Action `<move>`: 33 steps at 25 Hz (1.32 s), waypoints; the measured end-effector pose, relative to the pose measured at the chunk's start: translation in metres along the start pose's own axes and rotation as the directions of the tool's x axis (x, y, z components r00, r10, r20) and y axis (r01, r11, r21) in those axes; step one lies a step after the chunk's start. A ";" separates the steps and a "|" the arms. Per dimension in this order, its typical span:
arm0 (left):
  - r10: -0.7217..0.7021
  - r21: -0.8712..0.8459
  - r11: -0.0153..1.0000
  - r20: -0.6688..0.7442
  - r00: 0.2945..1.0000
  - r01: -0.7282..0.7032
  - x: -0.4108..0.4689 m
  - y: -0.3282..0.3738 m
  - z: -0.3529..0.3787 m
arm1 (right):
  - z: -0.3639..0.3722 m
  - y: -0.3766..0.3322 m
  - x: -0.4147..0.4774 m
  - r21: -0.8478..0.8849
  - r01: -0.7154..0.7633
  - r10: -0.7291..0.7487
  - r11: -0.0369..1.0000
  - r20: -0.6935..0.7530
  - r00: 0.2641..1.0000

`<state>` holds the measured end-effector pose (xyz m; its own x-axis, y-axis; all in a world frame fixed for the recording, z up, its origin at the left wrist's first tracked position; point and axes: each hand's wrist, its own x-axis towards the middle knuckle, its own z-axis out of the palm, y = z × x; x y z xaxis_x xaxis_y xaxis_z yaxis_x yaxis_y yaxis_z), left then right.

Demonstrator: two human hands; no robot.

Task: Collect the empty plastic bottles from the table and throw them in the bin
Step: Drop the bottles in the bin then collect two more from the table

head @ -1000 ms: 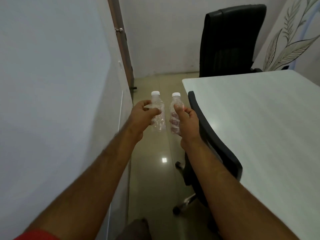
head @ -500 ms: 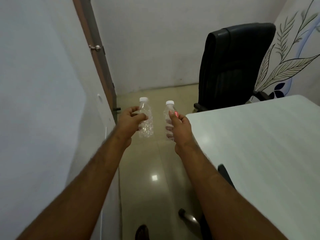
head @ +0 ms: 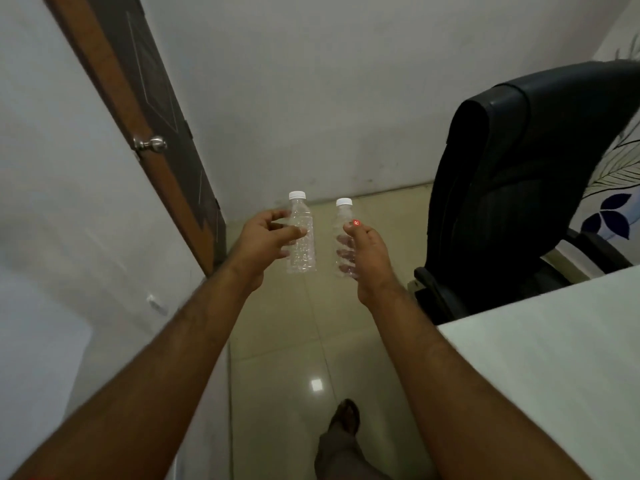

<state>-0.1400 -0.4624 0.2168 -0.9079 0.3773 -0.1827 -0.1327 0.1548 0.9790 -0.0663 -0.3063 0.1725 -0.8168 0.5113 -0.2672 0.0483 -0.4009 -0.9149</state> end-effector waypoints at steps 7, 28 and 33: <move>-0.006 0.006 1.000 -0.020 1.000 0.006 0.216 0.052 0.033 | 0.020 -0.063 0.211 -0.032 -0.007 0.006 0.999 -0.030 1.000; -0.072 0.156 0.988 0.548 0.834 -0.017 0.884 0.129 0.301 | -0.081 -0.202 0.810 0.025 0.111 -0.077 0.993 -0.569 0.819; -0.128 0.208 0.978 0.552 0.824 0.013 0.997 0.145 0.462 | -0.200 -0.258 0.937 0.036 0.097 -0.052 0.995 -0.636 0.770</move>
<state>-0.8808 0.3583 0.1343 -0.5114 0.7951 -0.3261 -0.0593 0.3460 0.9364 -0.7293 0.4284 0.0972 -0.2662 0.8978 -0.3508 -0.0519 -0.3768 -0.9249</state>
